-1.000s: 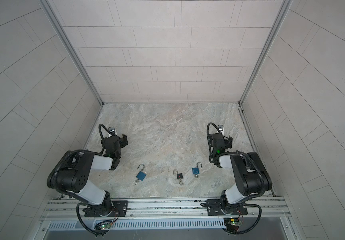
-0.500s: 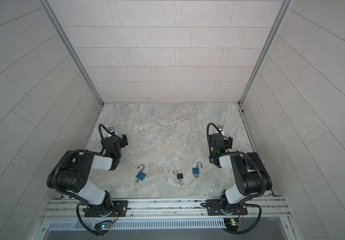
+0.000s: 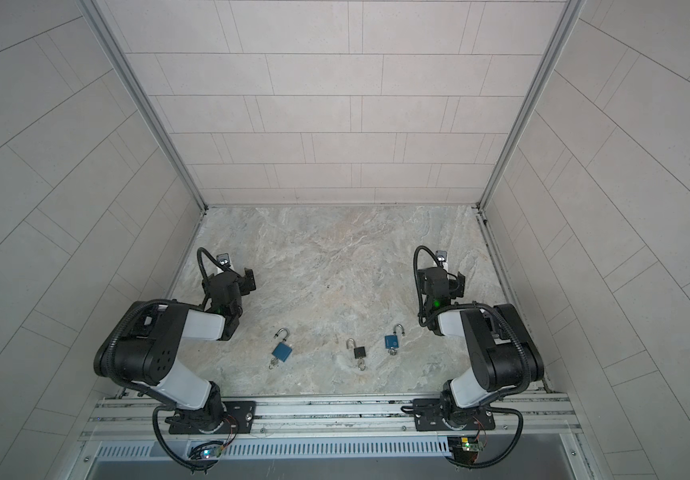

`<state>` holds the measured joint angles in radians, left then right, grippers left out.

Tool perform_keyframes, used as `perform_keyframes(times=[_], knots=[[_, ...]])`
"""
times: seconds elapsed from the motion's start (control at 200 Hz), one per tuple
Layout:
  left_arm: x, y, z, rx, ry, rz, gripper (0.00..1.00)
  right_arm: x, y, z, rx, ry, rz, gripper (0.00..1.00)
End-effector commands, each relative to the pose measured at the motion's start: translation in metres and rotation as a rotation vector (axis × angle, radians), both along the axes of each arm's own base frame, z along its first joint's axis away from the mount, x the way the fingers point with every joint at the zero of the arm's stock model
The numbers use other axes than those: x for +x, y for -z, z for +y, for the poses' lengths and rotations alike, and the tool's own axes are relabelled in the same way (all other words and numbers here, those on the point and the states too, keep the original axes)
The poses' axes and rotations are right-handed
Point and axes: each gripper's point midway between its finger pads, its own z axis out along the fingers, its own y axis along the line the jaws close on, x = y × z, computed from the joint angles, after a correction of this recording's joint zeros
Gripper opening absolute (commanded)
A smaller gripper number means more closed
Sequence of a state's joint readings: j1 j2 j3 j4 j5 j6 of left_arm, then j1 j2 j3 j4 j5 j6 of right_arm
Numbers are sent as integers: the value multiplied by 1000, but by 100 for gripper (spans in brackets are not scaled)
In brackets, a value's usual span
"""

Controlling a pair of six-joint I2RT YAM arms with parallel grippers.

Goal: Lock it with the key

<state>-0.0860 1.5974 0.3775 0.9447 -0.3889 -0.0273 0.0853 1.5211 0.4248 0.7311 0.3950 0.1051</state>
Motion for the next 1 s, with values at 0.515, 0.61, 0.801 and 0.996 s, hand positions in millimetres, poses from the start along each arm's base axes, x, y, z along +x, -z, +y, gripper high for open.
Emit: perform_keyframes(times=[0.515,0.61,0.801,0.996], knots=[[-24,-79,-3,-72,-58,1,100,-17,-82,0,9,14,-18,100],[-33,-91,-13,-158,-24,17,100,-23,-98,7,65,-11,30,100],[-62,-98,-24,-364,-34,23,100,-35,-110,26,182,-60,122,100],[-84,-70,-71,-587,108,262,100,-59,-118,48,292,-77,163,100]])
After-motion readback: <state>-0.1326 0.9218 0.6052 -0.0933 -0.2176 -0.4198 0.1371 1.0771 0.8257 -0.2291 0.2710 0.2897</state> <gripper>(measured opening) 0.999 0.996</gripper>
